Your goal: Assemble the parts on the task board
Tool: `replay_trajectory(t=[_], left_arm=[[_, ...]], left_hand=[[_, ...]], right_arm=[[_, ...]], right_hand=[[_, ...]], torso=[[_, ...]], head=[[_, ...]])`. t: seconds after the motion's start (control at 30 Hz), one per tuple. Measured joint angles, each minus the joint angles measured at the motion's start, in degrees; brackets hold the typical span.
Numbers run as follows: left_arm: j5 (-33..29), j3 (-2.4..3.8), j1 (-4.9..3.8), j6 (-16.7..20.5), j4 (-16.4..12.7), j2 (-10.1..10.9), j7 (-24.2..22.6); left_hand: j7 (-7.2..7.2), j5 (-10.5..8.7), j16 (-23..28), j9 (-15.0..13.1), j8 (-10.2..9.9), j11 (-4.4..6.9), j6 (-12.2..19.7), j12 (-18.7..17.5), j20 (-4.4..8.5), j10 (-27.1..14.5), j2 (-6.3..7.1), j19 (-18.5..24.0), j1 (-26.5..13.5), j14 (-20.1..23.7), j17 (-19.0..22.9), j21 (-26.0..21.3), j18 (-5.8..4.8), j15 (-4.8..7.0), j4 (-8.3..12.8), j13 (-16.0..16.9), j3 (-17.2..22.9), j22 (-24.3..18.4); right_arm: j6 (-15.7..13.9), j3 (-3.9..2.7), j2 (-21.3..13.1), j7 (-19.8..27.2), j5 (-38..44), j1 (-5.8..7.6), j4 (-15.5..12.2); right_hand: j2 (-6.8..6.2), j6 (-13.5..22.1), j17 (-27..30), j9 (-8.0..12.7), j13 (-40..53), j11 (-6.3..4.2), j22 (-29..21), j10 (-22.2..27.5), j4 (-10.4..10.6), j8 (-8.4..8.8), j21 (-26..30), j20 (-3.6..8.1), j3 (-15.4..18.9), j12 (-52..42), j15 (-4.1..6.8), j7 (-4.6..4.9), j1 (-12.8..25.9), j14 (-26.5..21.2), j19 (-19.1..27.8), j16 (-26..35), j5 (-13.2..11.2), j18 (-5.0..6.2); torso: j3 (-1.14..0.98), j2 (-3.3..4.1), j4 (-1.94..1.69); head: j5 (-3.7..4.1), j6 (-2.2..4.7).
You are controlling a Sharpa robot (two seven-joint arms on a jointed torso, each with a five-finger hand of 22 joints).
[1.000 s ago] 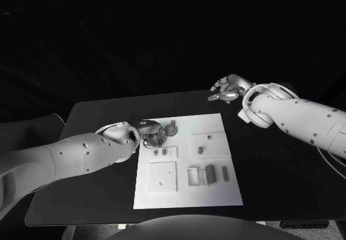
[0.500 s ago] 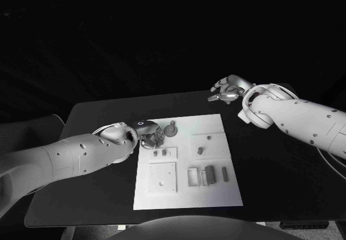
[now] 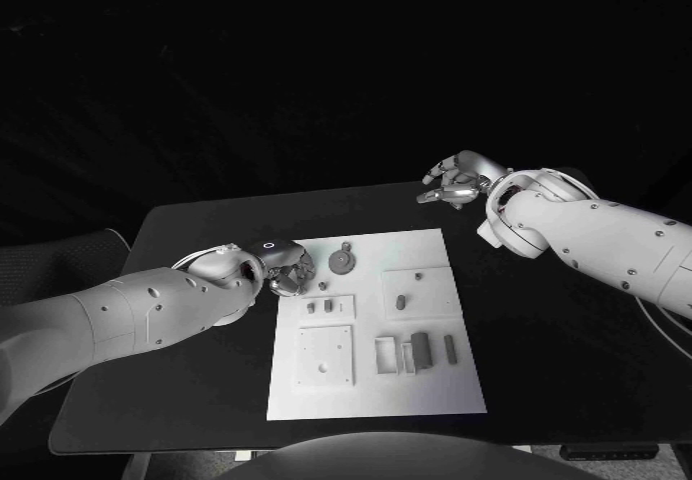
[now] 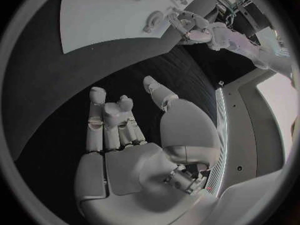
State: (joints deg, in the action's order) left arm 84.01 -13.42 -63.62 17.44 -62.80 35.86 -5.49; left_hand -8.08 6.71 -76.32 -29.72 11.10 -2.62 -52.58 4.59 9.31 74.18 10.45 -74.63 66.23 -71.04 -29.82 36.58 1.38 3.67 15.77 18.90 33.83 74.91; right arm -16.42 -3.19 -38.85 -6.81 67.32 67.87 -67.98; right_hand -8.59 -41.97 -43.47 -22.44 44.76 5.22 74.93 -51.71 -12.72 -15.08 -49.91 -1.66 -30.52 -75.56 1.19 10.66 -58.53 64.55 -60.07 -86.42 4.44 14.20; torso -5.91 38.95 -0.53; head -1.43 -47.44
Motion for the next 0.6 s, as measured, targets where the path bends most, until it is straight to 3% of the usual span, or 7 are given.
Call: replay_trajectory(t=[0.17, 0.27, 0.33, 0.43, 0.53, 0.6], left_arm=[[-1.5, 0.55, -0.58, 0.6, -0.1, 1.8, -0.3], [-3.9, 2.05, -1.33, 0.9, -0.8, 3.2, -0.6], [-7.0, 3.37, -1.73, 0.9, -1.4, 4.5, -0.8], [-14.6, 4.79, -2.74, 0.4, -2.6, 6.4, -0.8], [-23.9, 4.90, -4.53, -0.3, -3.8, 8.0, -0.7], [-28.7, 4.99, -5.34, -0.7, -4.8, 8.9, -0.8]], left_hand=[[-0.43, 0.14, 1.5, -0.3, 0.5, -0.99, -0.2, -0.8, -0.93, -3.4, 0.27, 2.2, 0.3, 2.4, 0.5, -1.6, 0.04, -1.12, -0.2, -0.3, 0.2, 0.0], [-0.55, 0.14, 4.0, -0.3, 0.8, -0.76, -0.1, -0.8, -1.95, -4.6, 0.27, 5.3, 0.3, 5.3, 1.6, -3.9, 0.41, -2.01, -0.2, -0.7, 1.1, -0.1], [-0.59, 0.14, 6.9, -0.4, 1.1, -1.17, -0.1, -0.8, -2.85, -5.0, 0.02, 7.9, 0.5, 7.6, 2.9, -6.5, 1.29, -2.47, -0.2, -0.8, 1.7, -1.2], [-0.74, -1.05, 9.4, -0.7, 1.8, -1.88, -1.1, 1.0, -3.05, -3.5, -0.95, 9.0, 0.9, 8.4, 4.1, -8.7, 1.32, -1.79, 0.0, 0.0, 1.9, -2.5], [-0.80, -3.32, 10.6, -0.9, 2.6, -0.90, -2.1, 2.5, -2.83, -1.6, -1.94, 8.8, 0.0, 7.8, 4.5, -9.6, 1.36, -1.18, -0.3, 1.0, 0.9, -3.2], [-0.73, -3.79, 11.6, -1.0, 2.6, -0.88, -2.2, 2.5, -2.95, -1.6, -1.46, 9.0, -2.1, 8.3, 4.9, -10.5, 1.67, -1.05, -0.5, 1.1, -0.9, -3.6]], right_arm=[[0.0, 0.00, -0.1, 0.2, -0.1, -0.01, 0.0], [0.1, 0.00, -0.4, 0.7, -0.4, -0.01, -0.1], [0.4, 0.01, -0.9, 1.2, -0.5, -0.01, -0.4], [1.8, 0.28, -2.1, 1.9, -0.3, 0.00, -2.1], [3.8, 1.48, -3.7, 2.7, 1.0, -0.27, -4.7], [5.0, 1.98, -4.6, 3.1, 2.5, -0.83, -6.1]], right_hand=[[0.00, 0.0, 0.0, 0.0, -0.1, 0.00, 0.0, 0.0, 0.0, 0.00, 0.0, -0.01, 0.0, 0.0, 0.00, -0.04, 0.0, 0.0, 0.0, 0.0, 0.0, 0.00], [0.00, -0.1, 0.1, 0.0, -0.2, -0.21, 0.0, 0.2, 0.0, -0.43, 0.0, -0.02, 0.0, 0.0, 0.00, -0.02, 0.0, 0.0, 0.0, 0.0, 0.0, 0.00], [0.29, -0.7, 0.5, -0.3, -1.2, -0.53, 0.0, 0.8, -0.4, -1.18, 0.5, -0.14, -0.2, 1.1, 0.34, -0.16, 0.1, -0.3, 0.2, 0.4, 0.0, 0.00], [1.45, -2.0, 1.5, -1.0, -5.5, -0.88, 0.0, 2.3, -1.8, -1.71, 1.6, -0.33, -0.5, 7.4, 0.68, -0.12, -0.4, -1.3, 1.4, 2.3, 0.0, -0.01], [1.94, -2.5, 2.7, -1.7, -13.6, -0.60, 0.0, 4.1, -3.3, -2.36, 2.0, -0.38, -1.2, 20.0, 0.41, 0.23, -0.8, -1.2, 1.5, 3.8, 0.0, 0.00], [2.49, -3.0, 3.2, -2.1, -19.0, -0.06, 0.0, 3.7, -3.5, -2.89, 2.3, -0.38, -1.5, 28.0, -0.09, 0.49, -1.4, -0.6, 1.5, 4.3, 0.0, 0.02]], torso=[[0.00, 0.00, 0.01], [-0.03, 0.00, 0.01], [-0.03, -0.01, 0.01], [-0.03, -0.02, 0.01], [-0.03, -0.03, 0.01], [-0.03, -0.03, 0.01]], head=[[0.01, 0.18], [0.12, 0.44], [0.30, 0.75], [0.61, 1.33], [0.77, 1.94], [0.85, 2.24]])
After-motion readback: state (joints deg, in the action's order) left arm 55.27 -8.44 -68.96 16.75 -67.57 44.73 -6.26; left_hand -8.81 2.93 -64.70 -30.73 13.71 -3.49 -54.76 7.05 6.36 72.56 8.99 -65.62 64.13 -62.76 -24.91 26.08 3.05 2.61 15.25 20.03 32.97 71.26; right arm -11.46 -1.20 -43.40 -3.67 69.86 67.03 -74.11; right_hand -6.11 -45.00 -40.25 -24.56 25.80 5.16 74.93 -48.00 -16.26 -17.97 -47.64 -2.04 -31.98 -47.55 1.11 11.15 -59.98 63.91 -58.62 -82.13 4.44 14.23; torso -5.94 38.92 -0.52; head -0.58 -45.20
